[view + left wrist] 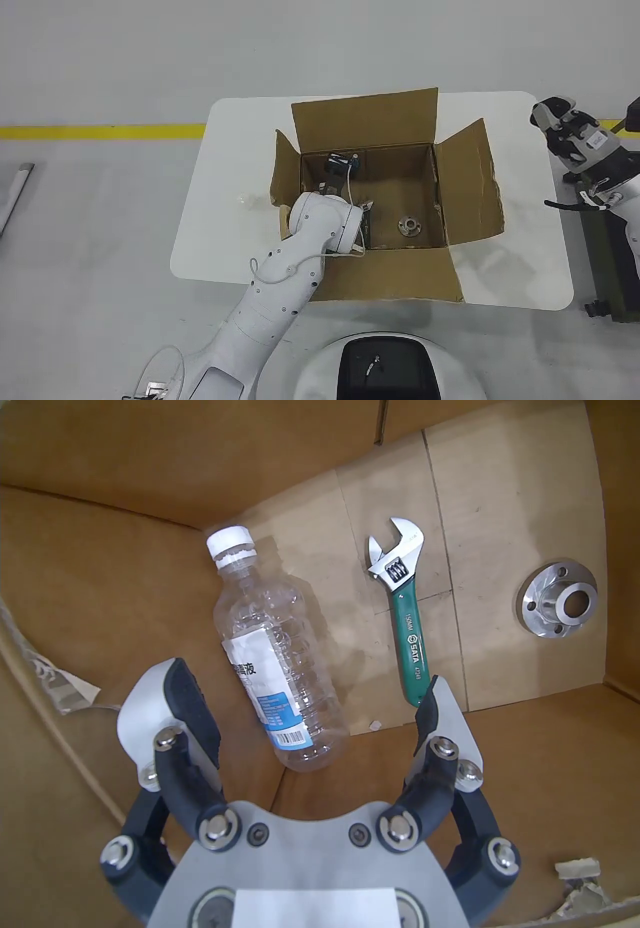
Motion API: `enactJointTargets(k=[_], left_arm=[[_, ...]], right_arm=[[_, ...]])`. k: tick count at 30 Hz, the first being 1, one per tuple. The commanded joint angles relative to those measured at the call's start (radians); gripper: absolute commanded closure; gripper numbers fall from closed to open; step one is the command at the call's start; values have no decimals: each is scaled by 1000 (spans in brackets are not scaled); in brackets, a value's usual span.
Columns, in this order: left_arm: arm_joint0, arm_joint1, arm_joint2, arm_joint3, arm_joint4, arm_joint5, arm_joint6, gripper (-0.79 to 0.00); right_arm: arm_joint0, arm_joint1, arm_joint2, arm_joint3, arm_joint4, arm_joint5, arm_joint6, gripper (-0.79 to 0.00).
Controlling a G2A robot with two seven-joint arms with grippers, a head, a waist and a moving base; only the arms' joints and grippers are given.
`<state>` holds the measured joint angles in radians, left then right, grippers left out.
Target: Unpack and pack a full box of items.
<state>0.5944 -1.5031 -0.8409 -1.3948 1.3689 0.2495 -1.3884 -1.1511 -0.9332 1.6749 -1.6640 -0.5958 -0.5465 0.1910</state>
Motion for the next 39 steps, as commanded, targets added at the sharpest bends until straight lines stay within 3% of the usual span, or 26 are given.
enactJointTargets(k=[1, 13, 24, 39], left_arm=[[0, 0, 0, 0, 0, 0, 0, -785], [19, -2, 0, 6, 13, -4, 38, -785], [-46, -43, 29, 126, 49, 88, -50, -785], [-69, -89, 41, 235, 47, 117, -63, -785]], right_arm=[[0, 0, 0, 2, -1, -1, 1, 0], [-4, -1, 2, 10, -1, -10, 8, 0], [-6, -2, 1, 7, 1, -14, 11, 0], [-7, -2, 9, 11, 3, -19, 9, 0]])
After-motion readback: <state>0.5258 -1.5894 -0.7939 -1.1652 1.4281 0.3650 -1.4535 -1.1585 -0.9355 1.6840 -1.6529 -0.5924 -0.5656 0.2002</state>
